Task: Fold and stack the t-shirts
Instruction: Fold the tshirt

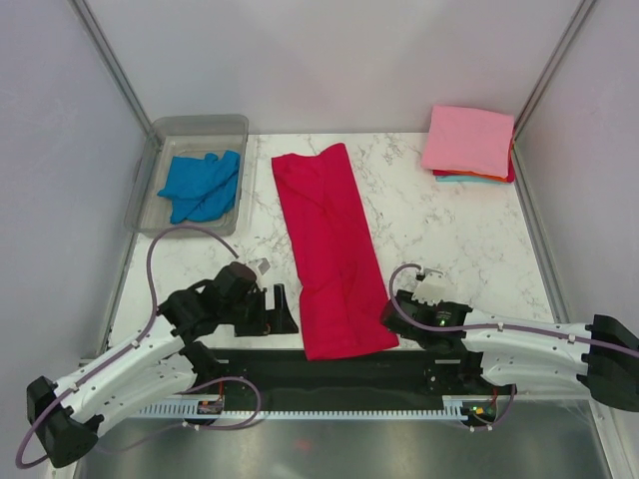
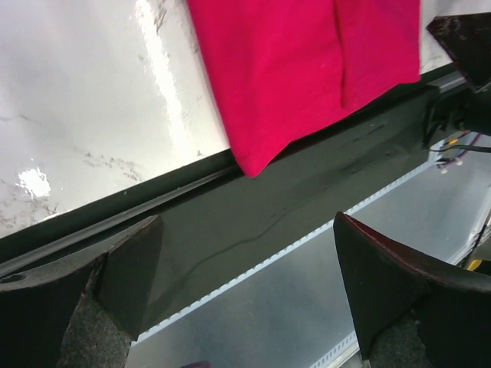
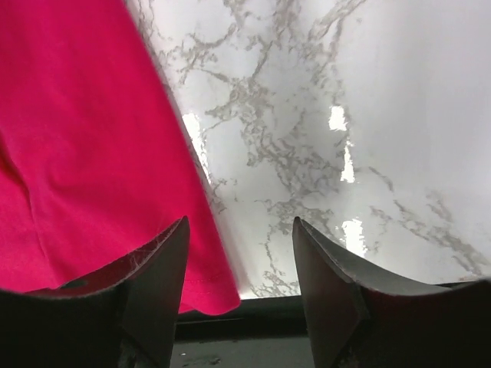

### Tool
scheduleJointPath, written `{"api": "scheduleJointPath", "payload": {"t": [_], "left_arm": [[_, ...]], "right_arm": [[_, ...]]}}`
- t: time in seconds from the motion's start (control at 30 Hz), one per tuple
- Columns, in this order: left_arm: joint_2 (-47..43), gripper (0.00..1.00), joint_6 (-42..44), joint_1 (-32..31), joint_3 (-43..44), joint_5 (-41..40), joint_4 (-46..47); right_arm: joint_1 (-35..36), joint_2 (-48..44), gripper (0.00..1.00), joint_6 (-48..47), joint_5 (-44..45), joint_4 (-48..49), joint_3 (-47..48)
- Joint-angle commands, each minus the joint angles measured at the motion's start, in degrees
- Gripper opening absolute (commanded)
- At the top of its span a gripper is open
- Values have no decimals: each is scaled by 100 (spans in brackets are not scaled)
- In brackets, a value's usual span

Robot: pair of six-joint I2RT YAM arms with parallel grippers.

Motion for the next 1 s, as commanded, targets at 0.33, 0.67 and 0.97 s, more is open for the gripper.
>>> {"api": "scheduleJointPath", "payload": {"t": [0.33,0.67,0.97], "left_arm": [[-52,100,-1119,-836,-734,-605,611],[185,93,-1795,-1363,-1472,-825,1682],[791,68,-2314,-1882,-2008,-957,3037]], "right_arm": [[-15,-44,42,-33,-1053,1363,-750],[565,-459,0,450,-1168,1266,-980],[987,-169,0,653,-1010,1319,-813]]}}
